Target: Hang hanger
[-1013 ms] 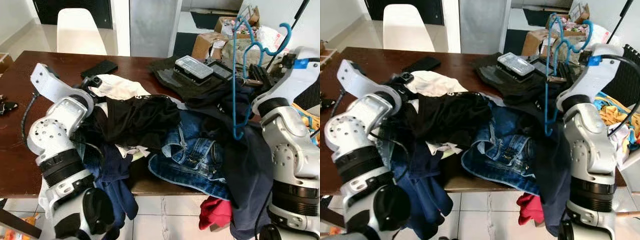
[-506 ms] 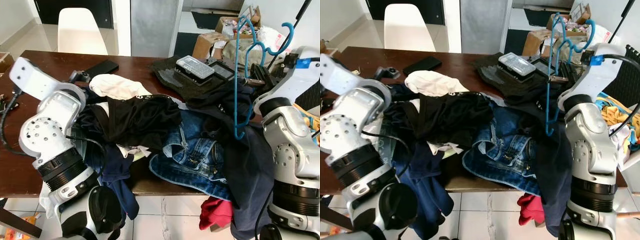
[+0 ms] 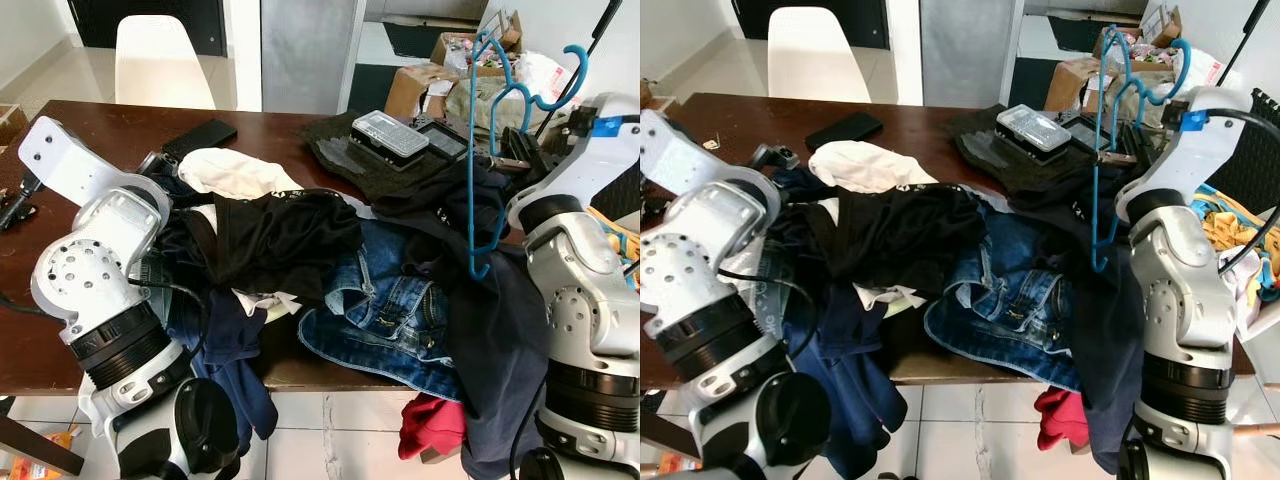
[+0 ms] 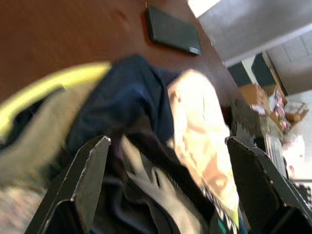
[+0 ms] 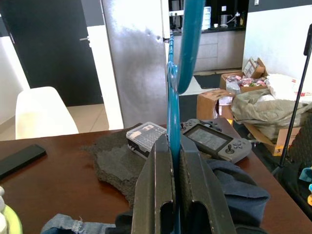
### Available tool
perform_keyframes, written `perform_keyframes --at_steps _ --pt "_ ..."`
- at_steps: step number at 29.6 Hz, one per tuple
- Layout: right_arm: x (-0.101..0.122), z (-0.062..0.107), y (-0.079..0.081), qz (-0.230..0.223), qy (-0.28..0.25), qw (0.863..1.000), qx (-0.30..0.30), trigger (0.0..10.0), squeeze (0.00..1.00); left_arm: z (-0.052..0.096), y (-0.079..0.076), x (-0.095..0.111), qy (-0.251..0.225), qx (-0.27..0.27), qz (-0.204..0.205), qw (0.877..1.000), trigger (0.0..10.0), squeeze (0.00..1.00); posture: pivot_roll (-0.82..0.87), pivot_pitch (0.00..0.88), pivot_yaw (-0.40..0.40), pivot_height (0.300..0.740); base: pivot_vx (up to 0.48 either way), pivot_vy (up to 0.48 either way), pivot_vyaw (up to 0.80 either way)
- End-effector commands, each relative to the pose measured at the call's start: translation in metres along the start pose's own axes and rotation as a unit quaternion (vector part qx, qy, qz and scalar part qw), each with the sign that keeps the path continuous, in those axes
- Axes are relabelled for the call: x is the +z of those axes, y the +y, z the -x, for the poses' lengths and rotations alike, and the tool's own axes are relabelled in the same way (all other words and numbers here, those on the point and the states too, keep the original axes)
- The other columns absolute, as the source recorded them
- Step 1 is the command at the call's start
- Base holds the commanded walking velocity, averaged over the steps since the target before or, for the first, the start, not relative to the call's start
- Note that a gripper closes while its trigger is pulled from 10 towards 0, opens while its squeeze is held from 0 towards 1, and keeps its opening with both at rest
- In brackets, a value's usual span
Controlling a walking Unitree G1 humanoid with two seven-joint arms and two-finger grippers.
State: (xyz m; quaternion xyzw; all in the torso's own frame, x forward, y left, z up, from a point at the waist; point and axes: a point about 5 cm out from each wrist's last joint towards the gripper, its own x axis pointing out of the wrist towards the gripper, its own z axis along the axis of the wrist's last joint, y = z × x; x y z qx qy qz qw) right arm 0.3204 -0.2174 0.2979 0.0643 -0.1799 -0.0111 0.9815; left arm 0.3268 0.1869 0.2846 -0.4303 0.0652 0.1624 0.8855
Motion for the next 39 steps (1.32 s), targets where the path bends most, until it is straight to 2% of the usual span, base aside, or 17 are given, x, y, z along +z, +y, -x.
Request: perform_keyframes --at_steps 1,5,9,13,14,15,16,18,19,25,33,37,38,39 --pt "0.002 0.002 -0.007 0.007 0.000 1.000 -0.010 10.0 0.00 -0.005 0.012 -0.014 0.034 0.026 0.001 0.999 10.0 0.00 0.10 0.147 -0.026 0.740 0.000 0.000 0.00" --pt "0.002 0.003 -0.007 0.008 0.000 1.000 -0.011 10.0 0.00 -0.007 0.017 -0.017 0.040 0.036 0.001 0.999 10.0 0.00 0.10 0.147 -0.026 0.740 0.000 0.000 0.00" --pt "0.002 0.003 -0.006 0.009 0.000 1.000 -0.010 10.0 0.00 -0.017 0.033 -0.022 0.046 0.058 -0.020 0.997 10.0 0.00 0.09 0.141 -0.025 0.740 0.000 0.000 0.00" --pt "0.002 0.003 -0.006 0.009 0.000 1.000 -0.011 10.0 0.00 -0.020 0.036 -0.017 0.039 0.060 -0.027 0.997 10.0 0.00 0.09 0.142 -0.022 0.740 0.000 0.000 0.00" --pt "0.002 0.003 -0.006 0.009 -0.001 1.000 -0.011 10.0 0.00 -0.022 0.036 -0.011 0.025 0.057 -0.039 0.997 9.0 0.00 0.09 0.142 -0.021 0.740 0.000 0.000 0.00" --pt "0.002 0.003 -0.006 0.009 -0.001 1.000 -0.011 10.0 0.00 -0.022 0.036 -0.011 0.025 0.057 -0.039 0.997 9.0 0.00 0.09 0.142 -0.021 0.740 0.000 0.000 0.00" --pt "0.002 0.003 -0.006 0.008 -0.001 1.000 -0.012 10.0 0.00 -0.025 0.038 -0.004 0.012 0.056 -0.046 0.997 3.0 0.00 0.09 0.144 -0.021 0.740 0.000 0.000 0.00" --pt "0.002 0.004 -0.006 0.008 0.000 1.000 -0.012 10.0 0.00 -0.026 0.039 0.001 0.004 0.056 -0.050 0.997 3.0 0.00 0.09 0.144 -0.021 0.740 0.000 0.000 0.00" --pt "0.002 0.004 -0.006 0.008 0.000 1.000 -0.012 10.0 0.00 -0.028 0.040 0.005 -0.004 0.056 -0.053 0.997 0.0 0.00 0.09 0.147 -0.020 0.740 0.000 0.000 0.00" --pt "0.002 0.004 -0.007 0.009 0.000 1.000 -0.015 10.0 0.00 -0.030 0.041 0.013 -0.013 0.053 -0.054 0.997 0.0 0.00 0.09 0.151 -0.019 0.740 0.000 0.000 0.00" --pt "0.003 0.004 -0.008 0.009 -0.002 1.000 -0.016 10.0 0.00 -0.030 0.043 0.009 -0.003 0.050 -0.052 0.997 0.0 0.00 0.09 0.151 -0.019 0.740 0.000 0.000 0.00" --pt "0.003 0.004 -0.008 0.009 -0.002 1.000 -0.017 10.0 0.00 -0.031 0.043 0.003 0.015 0.045 -0.053 0.997 0.0 0.00 0.09 0.155 -0.018 0.740 0.000 0.000 0.00" --pt "0.003 0.004 -0.008 0.009 -0.002 1.000 -0.018 10.0 0.00 -0.031 0.038 -0.004 0.041 0.017 -0.069 0.997 0.0 0.00 0.09 0.155 -0.017 0.740 0.000 0.000 0.00" --pt "0.003 0.004 -0.008 0.009 -0.002 1.000 -0.018 10.0 0.00 -0.031 0.038 -0.004 0.041 0.017 -0.069 0.997 0.0 0.00 0.09 0.155 -0.017 0.740 0.000 0.000 0.00"
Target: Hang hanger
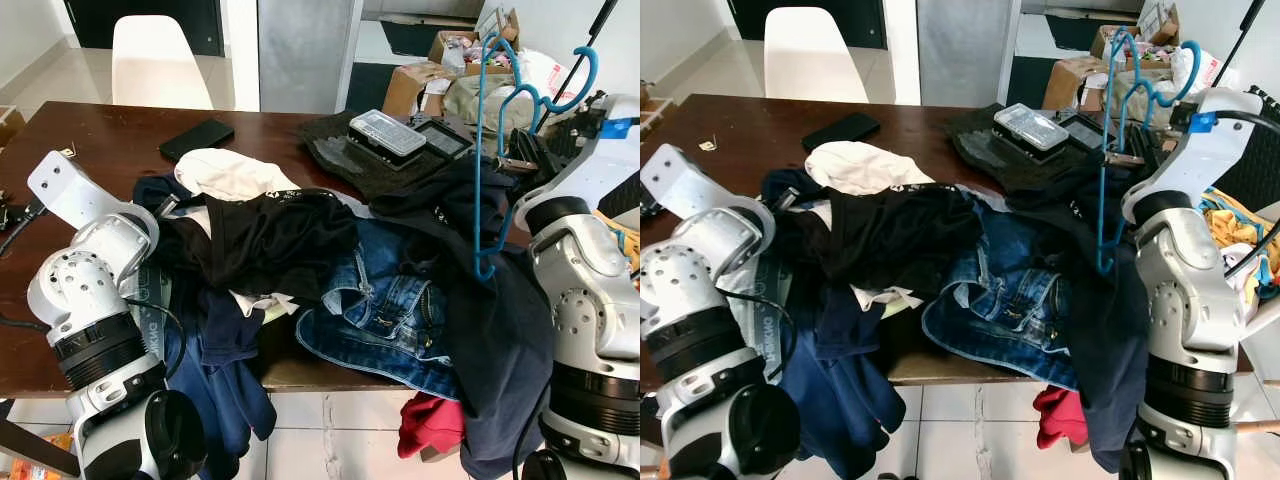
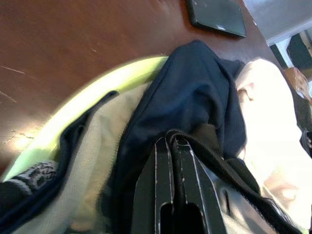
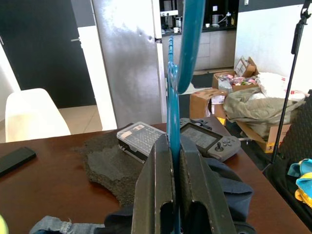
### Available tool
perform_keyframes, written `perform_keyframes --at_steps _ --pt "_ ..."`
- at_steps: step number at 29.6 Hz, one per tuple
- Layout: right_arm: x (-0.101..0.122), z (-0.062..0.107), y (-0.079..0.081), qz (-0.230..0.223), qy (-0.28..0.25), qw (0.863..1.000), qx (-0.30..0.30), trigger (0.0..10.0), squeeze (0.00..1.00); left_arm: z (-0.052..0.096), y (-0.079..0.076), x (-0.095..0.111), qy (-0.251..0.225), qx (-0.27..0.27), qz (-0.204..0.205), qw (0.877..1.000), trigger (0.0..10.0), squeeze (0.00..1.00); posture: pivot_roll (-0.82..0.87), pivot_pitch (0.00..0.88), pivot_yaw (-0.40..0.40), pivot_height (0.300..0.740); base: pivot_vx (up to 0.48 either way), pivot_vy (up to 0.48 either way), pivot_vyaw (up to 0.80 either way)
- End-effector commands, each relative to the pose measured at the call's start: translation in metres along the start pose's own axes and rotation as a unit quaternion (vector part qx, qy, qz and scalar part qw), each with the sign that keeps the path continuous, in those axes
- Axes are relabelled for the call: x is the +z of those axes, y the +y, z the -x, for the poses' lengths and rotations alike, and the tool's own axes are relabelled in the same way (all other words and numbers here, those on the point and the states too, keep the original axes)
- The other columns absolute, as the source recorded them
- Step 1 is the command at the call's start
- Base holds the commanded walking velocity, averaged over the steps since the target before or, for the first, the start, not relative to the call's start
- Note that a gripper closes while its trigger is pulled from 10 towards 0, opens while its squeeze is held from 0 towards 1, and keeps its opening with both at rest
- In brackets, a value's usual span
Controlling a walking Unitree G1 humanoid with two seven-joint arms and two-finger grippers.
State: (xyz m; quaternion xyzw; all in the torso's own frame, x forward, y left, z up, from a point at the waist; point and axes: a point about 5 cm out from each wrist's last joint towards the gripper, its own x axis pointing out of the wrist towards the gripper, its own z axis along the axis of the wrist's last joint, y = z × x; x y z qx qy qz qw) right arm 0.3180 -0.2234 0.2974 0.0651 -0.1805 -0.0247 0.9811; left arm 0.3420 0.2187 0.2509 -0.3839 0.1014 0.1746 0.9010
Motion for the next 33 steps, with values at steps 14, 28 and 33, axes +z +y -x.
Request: perform_keyframes --at_steps 14,28,33 --pt "0.002 0.002 -0.003 0.006 -0.001 1.000 -0.007 10.0 0.00 0.050 -0.086 0.037 -0.172 -0.314 -0.241 0.902 0.0 0.00 0.10 0.157 -0.019 0.740 0.000 0.000 0.00" --pt "0.002 0.002 -0.004 0.006 -0.002 1.000 -0.010 10.0 0.00 0.066 -0.078 0.132 -0.317 -0.277 -0.272 0.866 0.0 0.00 0.10 0.155 -0.013 0.740 0.000 0.000 0.00" --pt "0.003 0.001 -0.005 0.007 -0.004 1.000 -0.013 10.0 0.00 0.101 -0.095 0.156 -0.349 -0.388 -0.329 0.787 0.0 0.00 0.09 0.149 -0.014 0.740 0.000 0.000 0.00"
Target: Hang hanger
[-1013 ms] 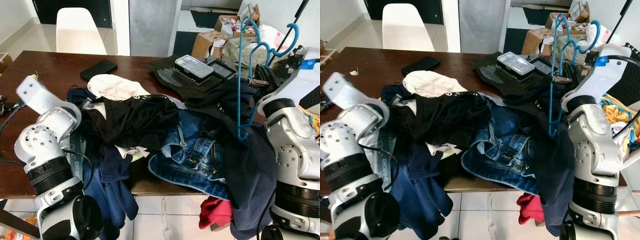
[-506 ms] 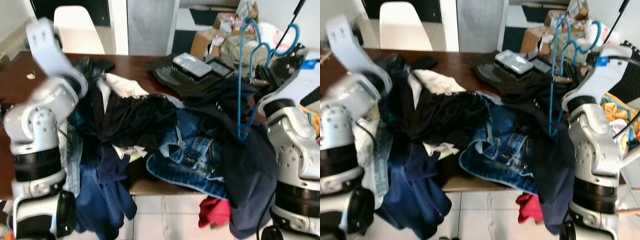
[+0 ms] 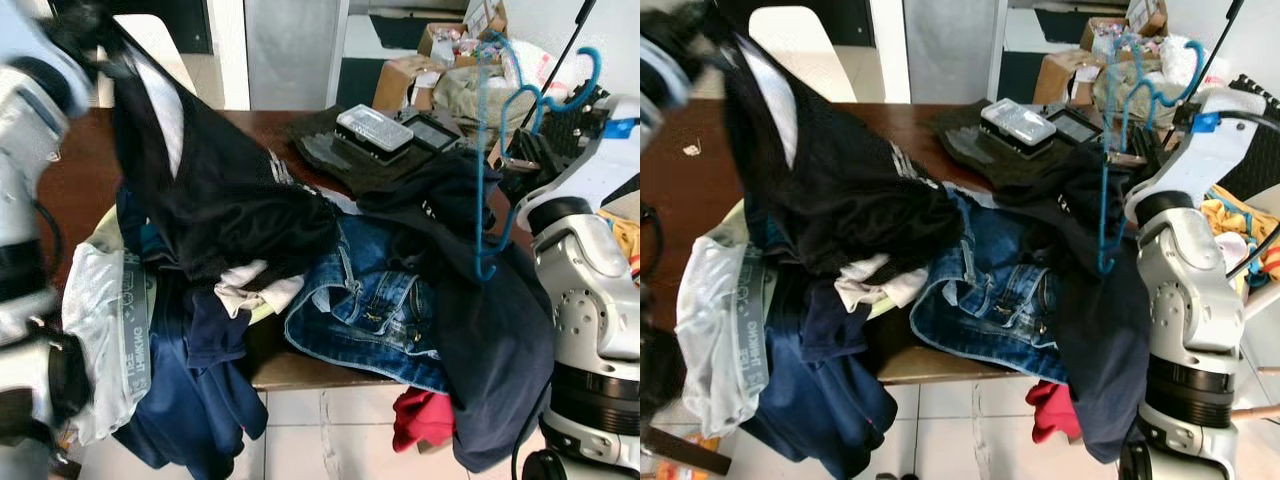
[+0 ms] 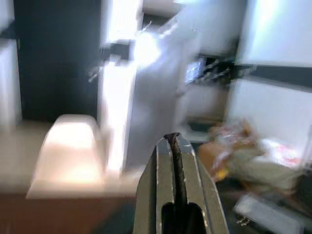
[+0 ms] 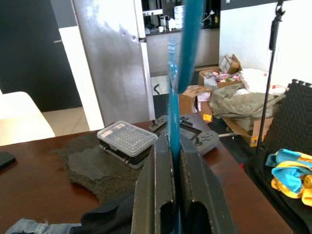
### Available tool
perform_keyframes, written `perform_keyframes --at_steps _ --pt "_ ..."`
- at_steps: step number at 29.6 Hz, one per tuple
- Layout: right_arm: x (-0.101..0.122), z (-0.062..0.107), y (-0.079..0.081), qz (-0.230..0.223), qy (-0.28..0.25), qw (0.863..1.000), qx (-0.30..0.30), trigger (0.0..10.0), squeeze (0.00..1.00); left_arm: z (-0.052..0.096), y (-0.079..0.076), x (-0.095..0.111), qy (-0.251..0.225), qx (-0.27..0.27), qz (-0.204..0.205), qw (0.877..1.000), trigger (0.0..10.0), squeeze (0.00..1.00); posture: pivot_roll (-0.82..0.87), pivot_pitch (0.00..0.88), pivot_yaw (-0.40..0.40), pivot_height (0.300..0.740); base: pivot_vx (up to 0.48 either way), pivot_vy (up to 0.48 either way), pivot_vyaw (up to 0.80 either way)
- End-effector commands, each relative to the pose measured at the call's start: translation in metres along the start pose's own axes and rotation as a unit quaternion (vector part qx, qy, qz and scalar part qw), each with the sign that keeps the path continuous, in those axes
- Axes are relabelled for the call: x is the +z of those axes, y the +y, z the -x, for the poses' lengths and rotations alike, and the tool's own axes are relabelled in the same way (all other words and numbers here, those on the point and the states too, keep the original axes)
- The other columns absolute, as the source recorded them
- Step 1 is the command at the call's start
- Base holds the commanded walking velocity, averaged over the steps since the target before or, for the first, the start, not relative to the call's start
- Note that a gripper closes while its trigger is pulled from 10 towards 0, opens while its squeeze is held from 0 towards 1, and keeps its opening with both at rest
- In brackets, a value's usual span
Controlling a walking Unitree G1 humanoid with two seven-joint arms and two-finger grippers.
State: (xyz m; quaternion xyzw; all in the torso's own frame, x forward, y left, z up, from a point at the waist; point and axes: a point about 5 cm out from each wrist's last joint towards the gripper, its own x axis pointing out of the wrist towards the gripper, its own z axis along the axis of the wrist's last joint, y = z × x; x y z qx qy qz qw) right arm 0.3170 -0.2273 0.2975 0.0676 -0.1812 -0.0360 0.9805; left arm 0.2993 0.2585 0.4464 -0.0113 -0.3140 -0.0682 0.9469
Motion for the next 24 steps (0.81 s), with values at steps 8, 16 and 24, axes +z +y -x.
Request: perform_keyframes --at_steps 8,16,24 --pt "0.003 0.001 -0.003 0.010 -0.002 1.000 -0.001 10.0 0.00 0.043 -0.112 -0.060 0.092 -0.379 0.023 0.921 0.0 0.00 0.08 0.143 -0.017 0.740 0.000 0.000 0.00" --pt "0.002 0.001 -0.002 0.010 -0.001 1.000 0.000 10.0 0.00 0.072 -0.138 -0.085 0.148 -0.472 0.040 0.868 0.0 0.00 0.09 0.142 -0.016 0.740 0.000 0.000 0.00" --pt "0.001 0.002 -0.001 0.010 0.004 1.000 0.002 10.0 0.00 0.144 -0.167 -0.159 0.328 -0.539 0.008 0.775 0.0 0.00 0.09 0.159 -0.017 0.740 0.000 0.000 0.00"
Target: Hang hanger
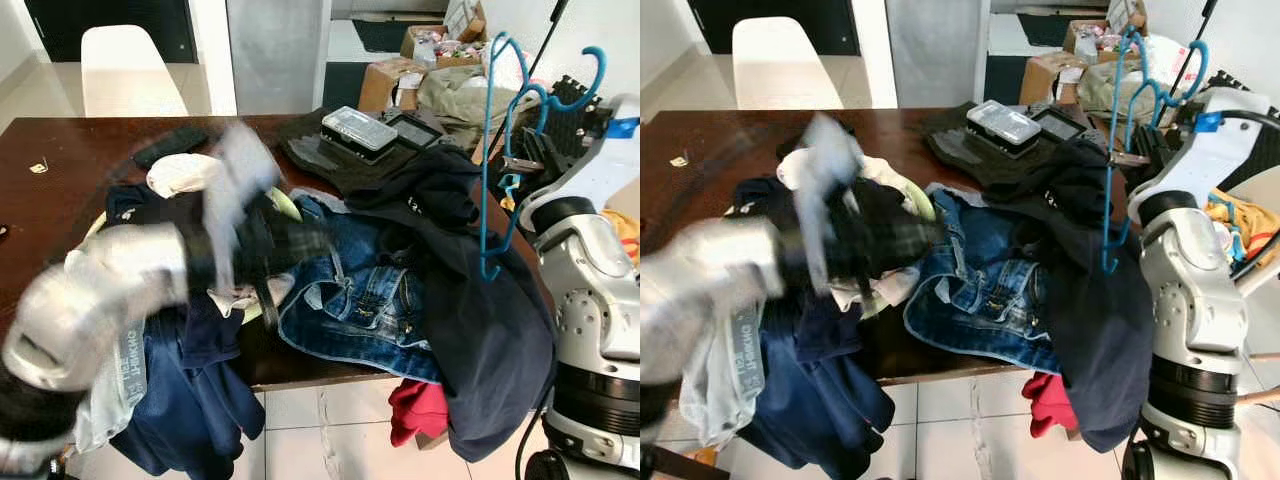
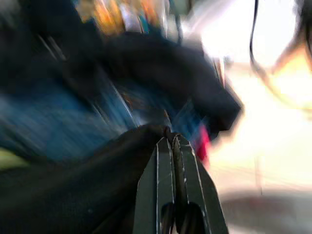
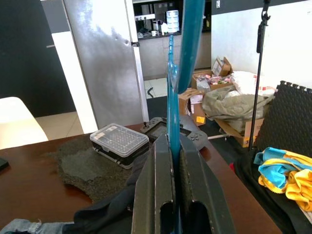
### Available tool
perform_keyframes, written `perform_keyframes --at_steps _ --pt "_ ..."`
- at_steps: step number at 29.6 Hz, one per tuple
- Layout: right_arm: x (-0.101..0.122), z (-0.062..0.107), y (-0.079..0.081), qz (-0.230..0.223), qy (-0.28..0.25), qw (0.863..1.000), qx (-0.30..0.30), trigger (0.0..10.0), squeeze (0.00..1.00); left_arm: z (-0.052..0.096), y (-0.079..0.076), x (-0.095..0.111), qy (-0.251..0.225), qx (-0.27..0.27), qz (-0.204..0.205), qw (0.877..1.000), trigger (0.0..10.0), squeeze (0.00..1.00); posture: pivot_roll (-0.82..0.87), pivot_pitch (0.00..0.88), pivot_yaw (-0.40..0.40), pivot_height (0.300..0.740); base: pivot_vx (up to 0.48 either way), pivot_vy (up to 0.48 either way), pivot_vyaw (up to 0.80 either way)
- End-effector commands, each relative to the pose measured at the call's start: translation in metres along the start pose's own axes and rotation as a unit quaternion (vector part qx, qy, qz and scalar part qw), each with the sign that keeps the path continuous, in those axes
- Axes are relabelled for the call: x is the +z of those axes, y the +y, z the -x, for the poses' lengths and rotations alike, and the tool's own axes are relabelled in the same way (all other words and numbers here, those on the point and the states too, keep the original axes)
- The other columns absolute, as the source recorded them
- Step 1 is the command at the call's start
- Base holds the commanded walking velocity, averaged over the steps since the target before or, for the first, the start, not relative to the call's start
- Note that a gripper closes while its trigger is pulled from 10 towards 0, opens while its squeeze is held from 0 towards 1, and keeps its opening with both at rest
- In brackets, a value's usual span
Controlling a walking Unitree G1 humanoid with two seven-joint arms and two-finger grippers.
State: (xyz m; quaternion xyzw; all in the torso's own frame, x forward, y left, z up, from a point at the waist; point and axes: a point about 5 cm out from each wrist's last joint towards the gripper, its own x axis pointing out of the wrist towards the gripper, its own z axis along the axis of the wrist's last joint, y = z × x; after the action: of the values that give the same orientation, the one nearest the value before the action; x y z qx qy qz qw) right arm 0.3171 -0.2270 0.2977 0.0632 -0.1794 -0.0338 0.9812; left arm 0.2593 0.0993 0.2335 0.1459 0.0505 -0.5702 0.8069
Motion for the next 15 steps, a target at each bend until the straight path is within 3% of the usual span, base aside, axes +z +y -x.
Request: perform_keyframes --at_steps 1,5,7,8,9,10,14,15 --pt "0.000 0.002 -0.001 0.005 0.002 1.000 -0.001 10.0 0.00 -0.001 -0.005 -0.010 0.037 -0.004 -0.019 0.999 0.0 0.00 0.09 0.159 -0.017 0.740 0.000 0.000 0.00" --pt "-0.001 0.003 -0.001 0.005 0.004 1.000 -0.002 10.0 0.00 -0.004 -0.009 -0.021 0.060 -0.001 -0.027 0.998 0.0 0.00 0.09 0.162 -0.016 0.740 0.000 0.000 0.00" --pt "-0.002 0.004 -0.002 0.005 0.006 1.000 -0.003 10.0 0.00 -0.005 -0.003 -0.026 0.077 0.040 -0.055 0.995 0.0 0.00 0.09 0.167 -0.014 0.740 0.000 0.000 0.00" --pt "-0.002 0.004 -0.002 0.006 0.006 1.000 -0.003 10.0 0.00 -0.003 0.007 -0.024 0.073 0.087 -0.076 0.991 0.0 0.00 0.09 0.171 -0.013 0.740 0.000 0.000 0.00" --pt "-0.002 0.004 -0.002 0.006 0.006 1.000 -0.003 10.0 0.00 -0.003 0.007 -0.024 0.073 0.087 -0.076 0.991 0.0 0.00 0.09 0.171 -0.013 0.740 0.000 0.000 0.00" --pt "-0.001 0.004 -0.003 0.006 0.007 1.000 -0.004 10.0 0.00 0.000 0.025 -0.016 0.052 0.175 -0.104 0.978 0.0 0.00 0.09 0.173 -0.015 0.740 0.000 0.000 0.00" --pt "-0.001 0.004 -0.003 0.006 0.007 1.000 -0.005 10.0 0.00 0.002 0.036 -0.010 0.033 0.233 -0.115 0.965 0.0 0.00 0.09 0.173 -0.015 0.740 0.000 0.000 0.00" --pt "-0.002 0.004 -0.002 0.005 0.008 1.000 -0.004 10.0 0.00 0.002 0.040 -0.004 0.013 0.261 -0.128 0.957 3.5 0.00 0.09 0.175 -0.017 0.740 0.000 0.000 0.00"
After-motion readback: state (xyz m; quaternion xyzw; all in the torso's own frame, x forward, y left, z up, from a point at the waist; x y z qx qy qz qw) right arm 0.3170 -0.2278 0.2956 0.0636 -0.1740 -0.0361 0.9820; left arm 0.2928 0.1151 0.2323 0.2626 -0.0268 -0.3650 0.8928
